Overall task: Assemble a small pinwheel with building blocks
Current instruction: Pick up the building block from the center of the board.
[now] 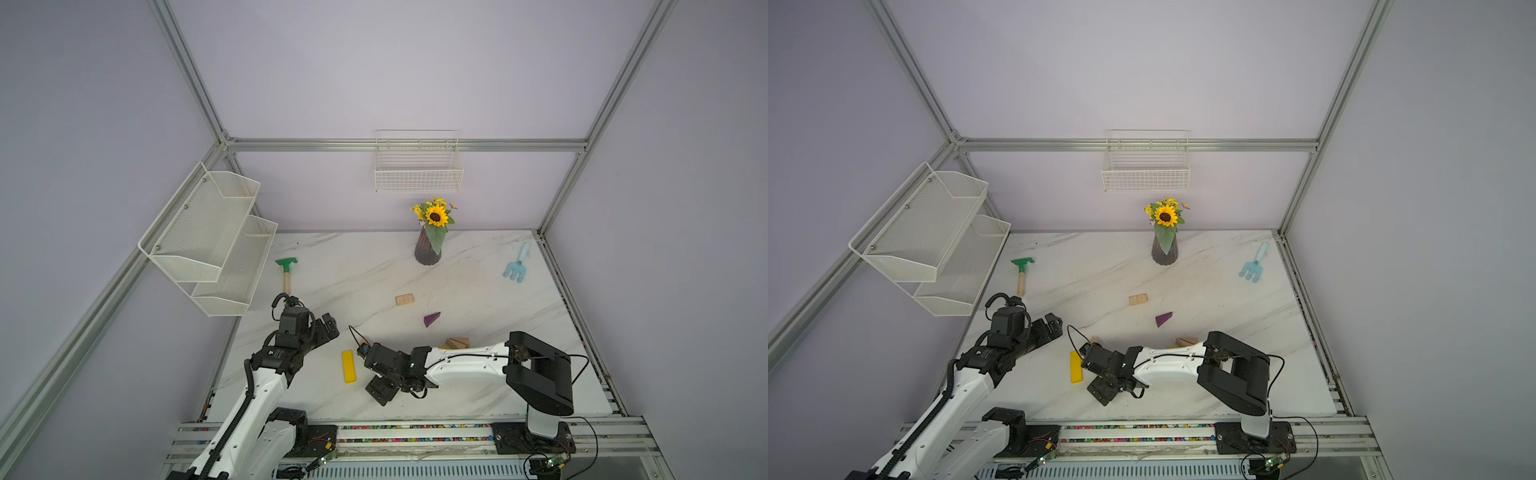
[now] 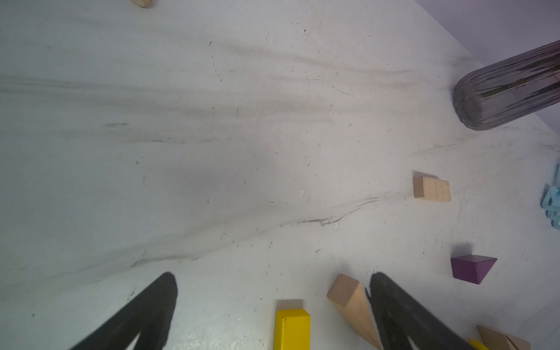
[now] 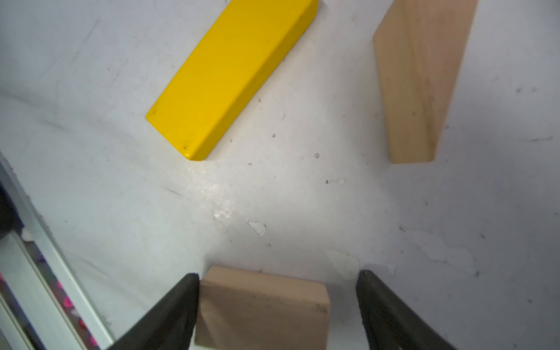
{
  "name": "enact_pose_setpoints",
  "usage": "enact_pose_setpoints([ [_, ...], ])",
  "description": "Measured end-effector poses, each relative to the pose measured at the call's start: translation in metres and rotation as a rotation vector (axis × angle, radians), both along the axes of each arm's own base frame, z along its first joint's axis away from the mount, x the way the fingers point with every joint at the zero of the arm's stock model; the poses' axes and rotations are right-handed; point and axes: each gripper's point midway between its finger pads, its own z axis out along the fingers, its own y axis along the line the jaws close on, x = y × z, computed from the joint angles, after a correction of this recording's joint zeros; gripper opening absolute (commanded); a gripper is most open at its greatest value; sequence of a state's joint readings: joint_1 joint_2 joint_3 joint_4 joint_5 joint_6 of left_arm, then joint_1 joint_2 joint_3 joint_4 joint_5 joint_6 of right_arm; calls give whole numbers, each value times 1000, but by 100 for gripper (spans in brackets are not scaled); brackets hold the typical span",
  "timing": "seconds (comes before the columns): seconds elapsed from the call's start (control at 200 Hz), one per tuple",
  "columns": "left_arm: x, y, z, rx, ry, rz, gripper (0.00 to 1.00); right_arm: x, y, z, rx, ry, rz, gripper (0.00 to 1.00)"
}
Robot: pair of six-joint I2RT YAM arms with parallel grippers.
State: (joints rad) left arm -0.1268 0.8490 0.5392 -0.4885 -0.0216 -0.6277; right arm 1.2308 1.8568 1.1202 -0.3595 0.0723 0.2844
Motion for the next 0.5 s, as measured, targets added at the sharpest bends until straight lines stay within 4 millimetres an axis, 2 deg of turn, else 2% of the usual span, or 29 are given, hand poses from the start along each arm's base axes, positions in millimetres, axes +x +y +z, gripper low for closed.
enact_pose_setpoints([
  [0.165,0,0,-1,-1,2,-1,100,-4,-1,-1,-2,18,-19,77],
  [0.34,0,-1,-1,-2,2,-2,100,-12,1,-1,3,37,-29,56],
  [0.5,0,-1,-1,-4,5,-4,100,-12,-1,0,5,46,-59,52],
])
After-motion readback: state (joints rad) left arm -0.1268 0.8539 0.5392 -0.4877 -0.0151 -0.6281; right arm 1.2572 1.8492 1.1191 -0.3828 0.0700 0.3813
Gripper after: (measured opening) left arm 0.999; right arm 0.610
